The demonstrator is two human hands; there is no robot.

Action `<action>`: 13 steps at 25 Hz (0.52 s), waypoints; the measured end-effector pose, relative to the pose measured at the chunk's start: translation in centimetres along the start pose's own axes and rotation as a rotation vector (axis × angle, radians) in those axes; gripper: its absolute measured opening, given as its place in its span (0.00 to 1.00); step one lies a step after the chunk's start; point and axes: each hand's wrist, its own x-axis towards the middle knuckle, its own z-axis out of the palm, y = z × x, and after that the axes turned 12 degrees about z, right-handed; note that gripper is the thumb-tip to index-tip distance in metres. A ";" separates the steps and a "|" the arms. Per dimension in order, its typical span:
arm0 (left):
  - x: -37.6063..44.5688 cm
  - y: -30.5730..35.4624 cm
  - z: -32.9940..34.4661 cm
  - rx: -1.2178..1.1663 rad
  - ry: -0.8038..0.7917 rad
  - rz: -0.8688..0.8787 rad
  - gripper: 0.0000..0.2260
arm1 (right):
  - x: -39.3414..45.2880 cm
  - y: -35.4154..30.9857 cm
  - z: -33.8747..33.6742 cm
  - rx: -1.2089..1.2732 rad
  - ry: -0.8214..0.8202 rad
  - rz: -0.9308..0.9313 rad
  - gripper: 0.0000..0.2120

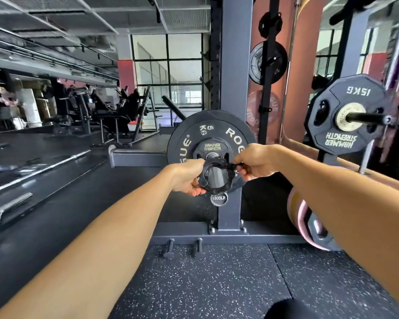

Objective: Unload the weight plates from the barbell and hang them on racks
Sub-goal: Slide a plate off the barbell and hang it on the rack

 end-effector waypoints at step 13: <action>2.4 -5.5 4.5 -0.009 0.133 -0.023 0.29 | 3.4 6.5 1.7 0.206 -0.051 0.243 0.05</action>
